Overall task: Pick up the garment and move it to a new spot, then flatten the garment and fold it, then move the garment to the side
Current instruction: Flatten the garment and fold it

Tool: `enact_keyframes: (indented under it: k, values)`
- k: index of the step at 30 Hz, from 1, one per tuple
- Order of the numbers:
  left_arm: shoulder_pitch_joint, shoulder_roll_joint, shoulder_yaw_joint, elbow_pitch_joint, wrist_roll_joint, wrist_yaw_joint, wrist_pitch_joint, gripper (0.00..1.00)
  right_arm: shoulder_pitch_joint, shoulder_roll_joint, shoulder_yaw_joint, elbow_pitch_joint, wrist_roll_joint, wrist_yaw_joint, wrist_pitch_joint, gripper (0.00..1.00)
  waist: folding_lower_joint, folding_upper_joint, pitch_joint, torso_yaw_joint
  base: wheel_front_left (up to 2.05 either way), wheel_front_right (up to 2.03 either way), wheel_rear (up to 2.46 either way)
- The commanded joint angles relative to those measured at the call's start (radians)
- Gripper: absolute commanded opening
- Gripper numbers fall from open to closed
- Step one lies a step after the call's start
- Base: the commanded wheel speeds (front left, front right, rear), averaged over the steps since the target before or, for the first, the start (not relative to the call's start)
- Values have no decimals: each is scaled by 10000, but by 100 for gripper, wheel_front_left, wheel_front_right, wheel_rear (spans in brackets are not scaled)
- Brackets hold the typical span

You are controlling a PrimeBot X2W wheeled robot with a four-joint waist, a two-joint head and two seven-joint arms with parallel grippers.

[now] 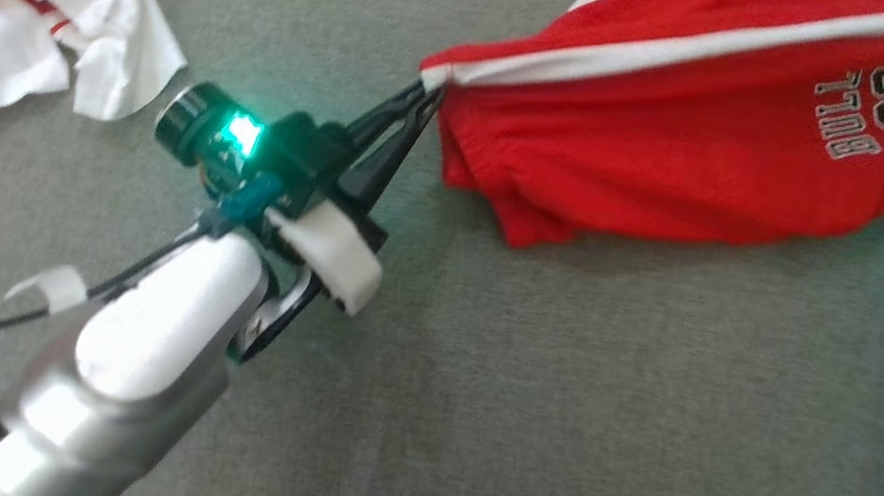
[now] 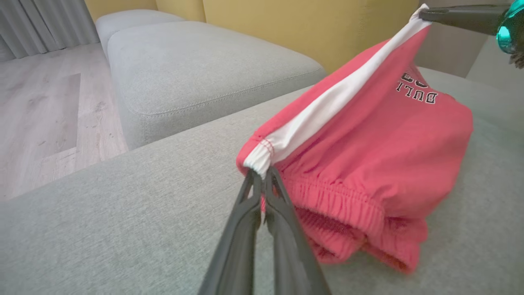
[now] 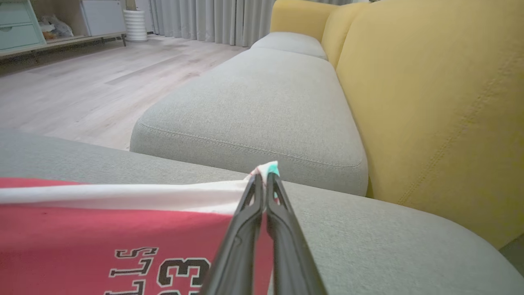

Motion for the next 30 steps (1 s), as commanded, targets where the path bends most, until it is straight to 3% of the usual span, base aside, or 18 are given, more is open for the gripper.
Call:
enact_keyframes:
  k: [1, 10, 11, 12, 13, 14, 15, 21, 26, 30]
  values:
    - [-495, 76, 336, -101, -50, 0, 46, 0, -321, -289, 195, 68, 59, -9, 24, 0, -3, 0, 262, 268, 0, 0, 0]
    - [-1148, -355, 231, 809, -238, -205, 178, 0, -1951, -302, 1246, 2047, 211, -9, -545, 2, -3, 0, 652, 575, 0, 0, 0]
    - [-1179, -388, 221, 882, -253, -221, 143, 0, -2100, -289, 1346, 2248, 244, -9, -615, 27, -3, 0, 682, 585, 0, 0, 0]
    - [-1194, -423, 209, 944, -268, -230, 110, 13, -2239, -269, 1444, 2439, 274, -9, -703, 97, -3, 0, 707, 594, 0, 0, 0]
    - [-1194, -423, 209, 944, -268, -230, 110, 13, -2239, -269, 1444, 2439, 274, -9, -703, 97, -3, 0, 707, 594, 0, 0, 0]
    - [-1198, -463, 208, 998, -297, -231, 66, 44, -2362, -231, 1555, 2568, 339, -9, -868, 100, -3, 0, 726, 603, 0, 0, 0]
    - [-1203, -494, 211, 1057, -304, -211, 7, 100, -2457, -186, 1640, 2670, 413, -9, -1085, 100, -3, 0, 737, 612, 0, 0, 0]
    - [-966, -568, 332, 1414, -170, 205, -942, 100, -2410, -192, 2227, 3089, 1075, -9, -1916, 100, -3, 0, 539, 595, 0, 0, 0]
    - [-246, -670, 766, 1297, 20, 1151, -2302, 100, -1862, -464, 2527, 3351, 1724, -9, -1790, 100, -3, 0, 179, 663, 0, 0, 0]
    - [595, -833, 1354, 385, 284, 1889, -2545, 100, -1483, -824, 2672, 3742, 2402, -9, -1135, 100, -3, 0, -35, 975, 0, 0, 0]
